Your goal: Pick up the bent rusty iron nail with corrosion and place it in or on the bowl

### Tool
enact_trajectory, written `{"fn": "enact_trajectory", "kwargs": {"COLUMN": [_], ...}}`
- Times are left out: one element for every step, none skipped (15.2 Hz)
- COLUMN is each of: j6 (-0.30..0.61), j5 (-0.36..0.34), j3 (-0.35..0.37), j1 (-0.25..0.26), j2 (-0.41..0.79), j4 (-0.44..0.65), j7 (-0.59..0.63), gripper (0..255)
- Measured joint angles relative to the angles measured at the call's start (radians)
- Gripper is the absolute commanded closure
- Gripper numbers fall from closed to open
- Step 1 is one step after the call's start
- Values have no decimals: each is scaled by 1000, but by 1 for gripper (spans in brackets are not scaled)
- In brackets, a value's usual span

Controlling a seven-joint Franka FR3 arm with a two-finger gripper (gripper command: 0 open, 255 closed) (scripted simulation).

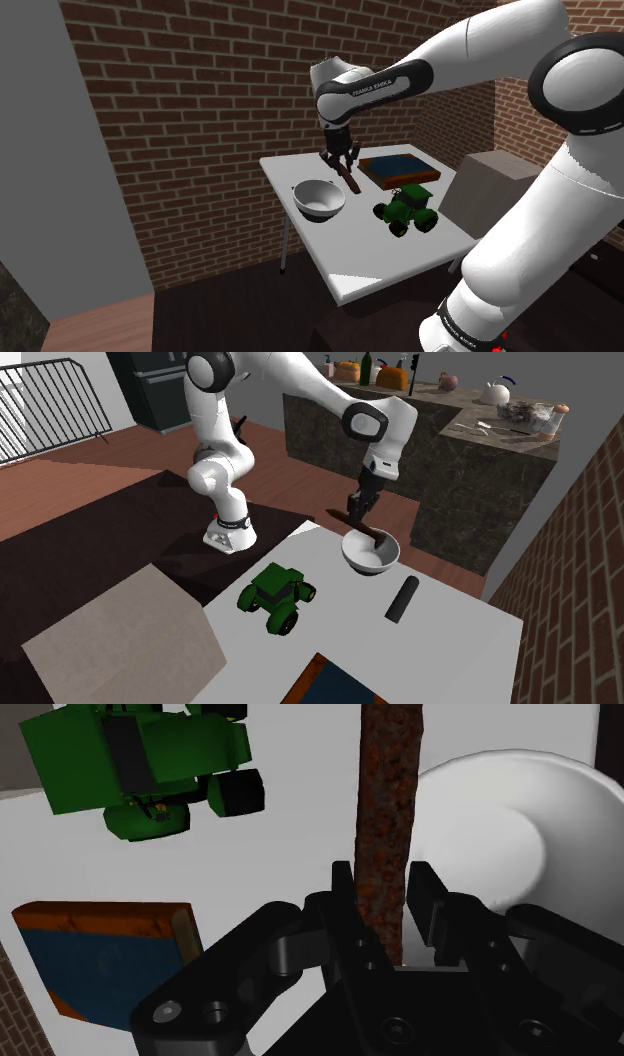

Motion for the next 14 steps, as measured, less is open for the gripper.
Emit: {"fn": "enact_trajectory", "kwargs": {"j6": [-15,-36,-54,-65,-77,-80,-73,-64,-56,-45,-36,-22,-12,-2], "j5": [-4,-9,-13,-21,-26,-29,-32,-35,-37,-39,-41,-44,-46,-48], "j3": [9,18,27,32,36,39,40,40,40,40,39,39,38,37], "j1": [8,17,29,36,44,50,52,53,55,55,55,55,54,54], "j2": [32,68,101,135,163,179,189,199,204,209,215,218,222,226], "j4": [41,91,134,175,209,225,226,226,220,213,209,198,191,185], "j7": [16,32,51,62,75,83,89,95,101,105,108,112,114,118], "gripper": [255,255,255,255,255,255,255,255,255,255,255,255,255,255]}}
